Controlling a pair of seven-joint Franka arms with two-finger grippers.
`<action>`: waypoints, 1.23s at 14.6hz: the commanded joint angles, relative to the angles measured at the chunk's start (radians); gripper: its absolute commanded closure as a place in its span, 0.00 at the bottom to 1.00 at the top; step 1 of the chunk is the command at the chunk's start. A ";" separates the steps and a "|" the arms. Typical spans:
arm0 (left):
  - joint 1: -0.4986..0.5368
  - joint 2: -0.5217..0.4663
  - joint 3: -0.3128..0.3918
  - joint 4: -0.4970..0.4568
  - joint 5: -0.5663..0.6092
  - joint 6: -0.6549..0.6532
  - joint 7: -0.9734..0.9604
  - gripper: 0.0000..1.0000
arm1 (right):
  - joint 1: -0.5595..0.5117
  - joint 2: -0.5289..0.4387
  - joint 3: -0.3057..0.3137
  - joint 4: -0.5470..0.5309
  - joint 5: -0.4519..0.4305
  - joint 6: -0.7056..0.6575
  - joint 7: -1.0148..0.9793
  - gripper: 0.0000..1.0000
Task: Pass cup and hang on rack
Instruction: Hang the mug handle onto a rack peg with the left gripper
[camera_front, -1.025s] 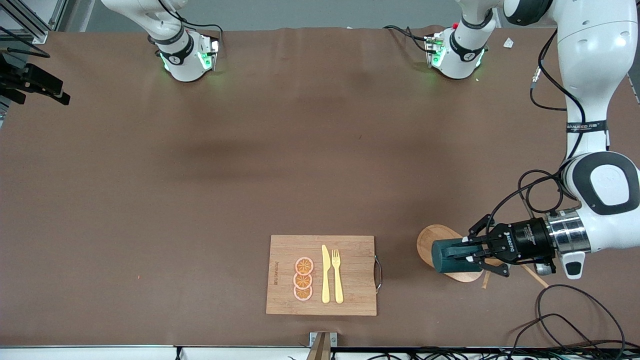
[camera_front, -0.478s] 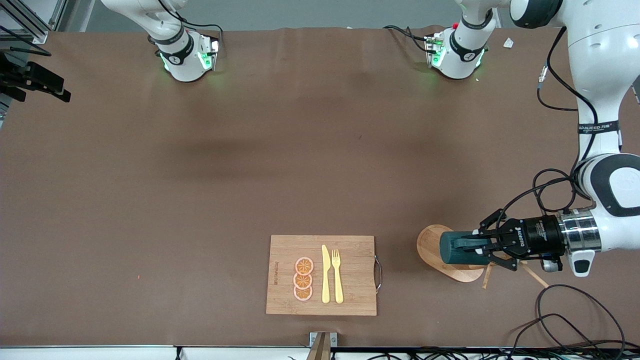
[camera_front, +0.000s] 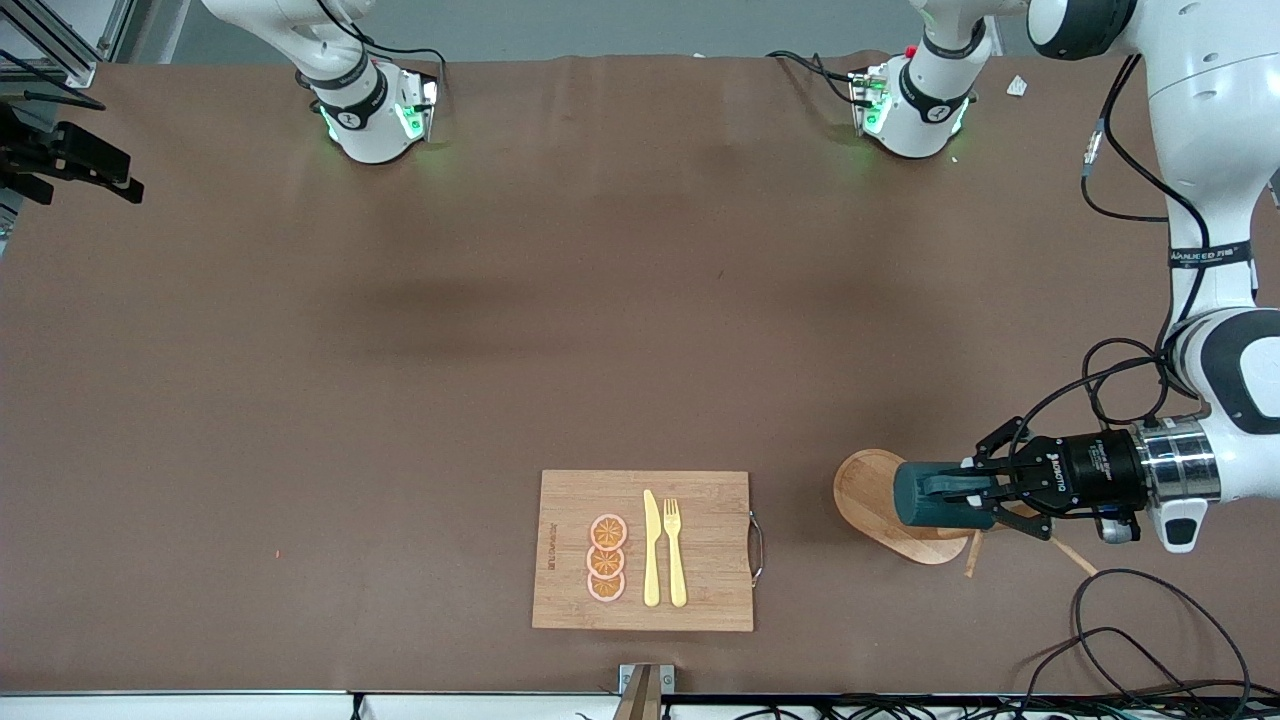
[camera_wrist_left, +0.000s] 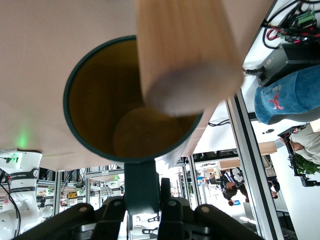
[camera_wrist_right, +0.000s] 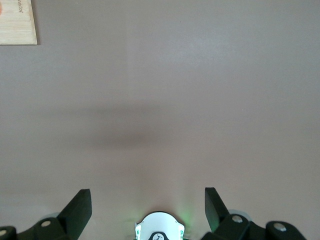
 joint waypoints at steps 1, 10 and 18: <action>0.019 0.011 -0.008 0.007 -0.017 -0.018 0.032 1.00 | 0.016 -0.027 -0.006 -0.027 -0.022 0.020 -0.011 0.00; 0.038 0.023 -0.007 0.007 -0.014 -0.018 0.050 1.00 | 0.018 -0.027 -0.006 -0.028 -0.022 0.029 -0.010 0.00; 0.050 0.029 -0.007 0.007 -0.014 -0.016 0.070 0.95 | 0.015 -0.027 -0.007 -0.027 -0.022 0.026 -0.011 0.00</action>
